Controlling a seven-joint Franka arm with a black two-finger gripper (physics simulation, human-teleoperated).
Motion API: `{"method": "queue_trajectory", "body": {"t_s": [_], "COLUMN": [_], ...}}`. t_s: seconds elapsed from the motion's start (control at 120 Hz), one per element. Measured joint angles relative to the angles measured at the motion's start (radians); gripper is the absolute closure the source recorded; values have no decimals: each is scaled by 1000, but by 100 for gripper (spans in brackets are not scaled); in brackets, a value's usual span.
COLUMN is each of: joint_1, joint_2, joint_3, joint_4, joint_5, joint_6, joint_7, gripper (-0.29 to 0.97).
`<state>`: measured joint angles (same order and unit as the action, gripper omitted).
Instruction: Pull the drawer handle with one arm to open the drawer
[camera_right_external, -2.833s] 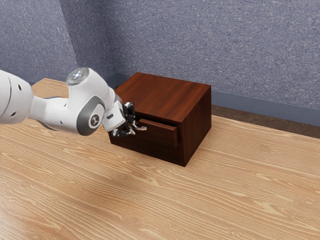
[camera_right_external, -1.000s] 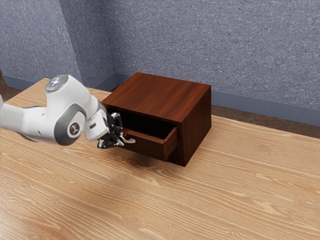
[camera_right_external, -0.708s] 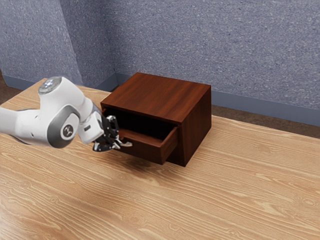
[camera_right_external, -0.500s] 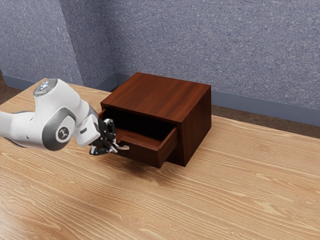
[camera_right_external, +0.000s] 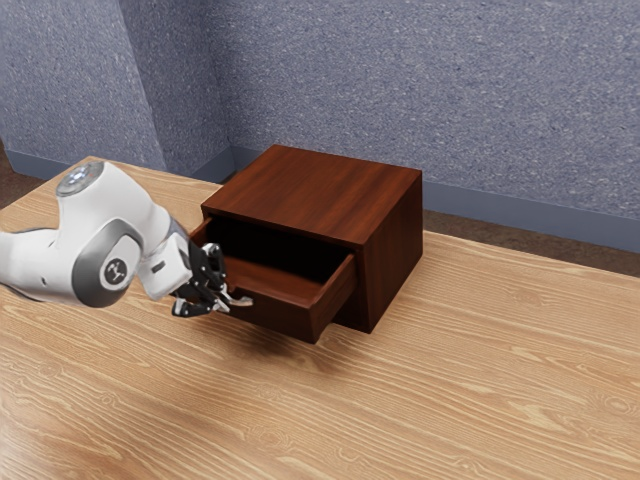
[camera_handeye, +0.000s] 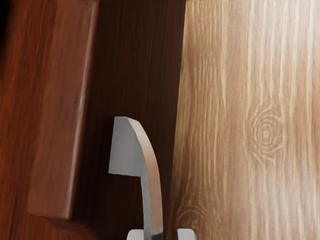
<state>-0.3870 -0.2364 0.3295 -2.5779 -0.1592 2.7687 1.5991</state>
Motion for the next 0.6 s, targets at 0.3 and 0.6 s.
{"method": "queue_trajectory", "body": {"t_s": [0.3, 0.6], "joint_1": [-1, 65], "joint_2": [-41, -292], "joint_3": [0, -8], "joint_4": [-25, 20], "joint_5": [2, 218], "joint_6": [6, -163], "joint_7": [-1, -10], "gripper": [71, 40]}}
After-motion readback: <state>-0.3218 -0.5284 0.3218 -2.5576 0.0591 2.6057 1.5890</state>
